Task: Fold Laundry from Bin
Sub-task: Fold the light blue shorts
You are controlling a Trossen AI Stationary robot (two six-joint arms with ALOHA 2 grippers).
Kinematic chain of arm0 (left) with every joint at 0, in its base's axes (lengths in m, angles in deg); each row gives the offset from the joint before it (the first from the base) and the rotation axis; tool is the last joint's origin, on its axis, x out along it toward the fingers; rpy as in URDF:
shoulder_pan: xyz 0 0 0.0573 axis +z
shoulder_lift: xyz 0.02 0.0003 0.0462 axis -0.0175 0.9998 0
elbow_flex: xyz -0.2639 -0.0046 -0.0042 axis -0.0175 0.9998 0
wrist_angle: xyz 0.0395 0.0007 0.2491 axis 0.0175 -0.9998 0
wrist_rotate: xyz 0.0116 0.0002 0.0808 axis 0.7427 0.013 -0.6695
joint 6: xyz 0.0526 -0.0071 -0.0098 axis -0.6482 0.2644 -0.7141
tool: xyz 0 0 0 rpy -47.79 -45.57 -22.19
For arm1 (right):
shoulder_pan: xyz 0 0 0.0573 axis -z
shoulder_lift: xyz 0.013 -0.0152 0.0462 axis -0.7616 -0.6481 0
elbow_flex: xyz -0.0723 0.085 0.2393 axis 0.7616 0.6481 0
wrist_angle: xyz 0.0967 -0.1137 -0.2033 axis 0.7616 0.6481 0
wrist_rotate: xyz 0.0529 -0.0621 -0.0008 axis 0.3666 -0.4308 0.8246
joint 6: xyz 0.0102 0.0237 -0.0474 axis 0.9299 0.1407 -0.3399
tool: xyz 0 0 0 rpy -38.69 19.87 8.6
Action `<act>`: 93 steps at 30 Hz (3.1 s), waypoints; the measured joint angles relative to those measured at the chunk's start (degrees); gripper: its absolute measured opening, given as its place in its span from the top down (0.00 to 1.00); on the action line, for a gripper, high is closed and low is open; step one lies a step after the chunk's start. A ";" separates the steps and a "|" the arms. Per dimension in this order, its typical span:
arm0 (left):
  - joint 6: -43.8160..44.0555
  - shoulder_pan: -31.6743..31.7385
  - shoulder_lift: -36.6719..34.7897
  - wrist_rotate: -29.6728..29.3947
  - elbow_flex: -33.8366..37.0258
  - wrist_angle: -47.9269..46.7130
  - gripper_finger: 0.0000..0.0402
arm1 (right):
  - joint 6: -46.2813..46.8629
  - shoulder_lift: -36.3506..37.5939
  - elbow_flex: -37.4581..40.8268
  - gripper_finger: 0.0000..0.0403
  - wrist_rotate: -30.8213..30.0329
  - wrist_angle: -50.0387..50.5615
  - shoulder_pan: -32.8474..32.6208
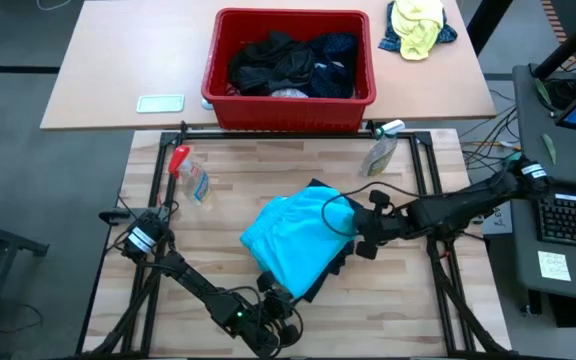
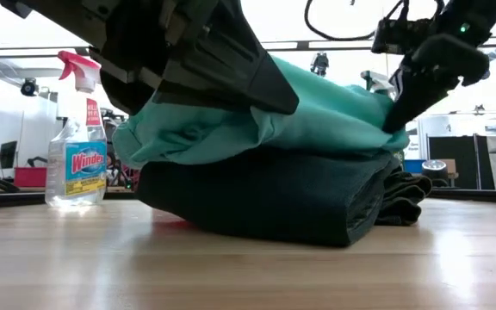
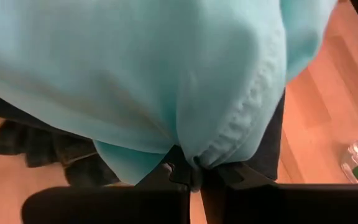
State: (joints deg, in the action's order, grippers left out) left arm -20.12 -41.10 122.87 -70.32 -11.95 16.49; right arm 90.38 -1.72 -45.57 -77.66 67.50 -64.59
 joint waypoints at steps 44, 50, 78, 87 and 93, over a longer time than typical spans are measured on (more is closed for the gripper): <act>-31.20 8.52 -7.66 23.99 -7.78 -23.23 1.00 | -23.82 -9.55 7.21 0.89 -2.61 -71.49 2.51; -27.14 8.70 -7.74 27.63 -3.77 -21.94 1.00 | -21.61 -21.35 7.63 0.97 -2.42 -76.43 9.53; -17.76 2.28 -12.70 18.87 -7.37 -33.46 1.00 | -17.12 -5.07 8.02 0.97 10.70 -67.78 12.48; -27.08 12.02 -13.68 19.85 -2.81 -34.79 1.00 | -16.53 -17.77 5.01 0.97 10.07 -72.88 13.11; -21.23 13.71 -13.71 24.33 4.52 -30.87 1.00 | -16.46 -24.47 3.98 0.97 4.89 -72.48 16.39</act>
State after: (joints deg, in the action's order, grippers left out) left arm -41.35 -27.39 109.16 -45.99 -7.42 -14.38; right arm 73.92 -26.19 -41.60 -72.77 -4.98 -48.20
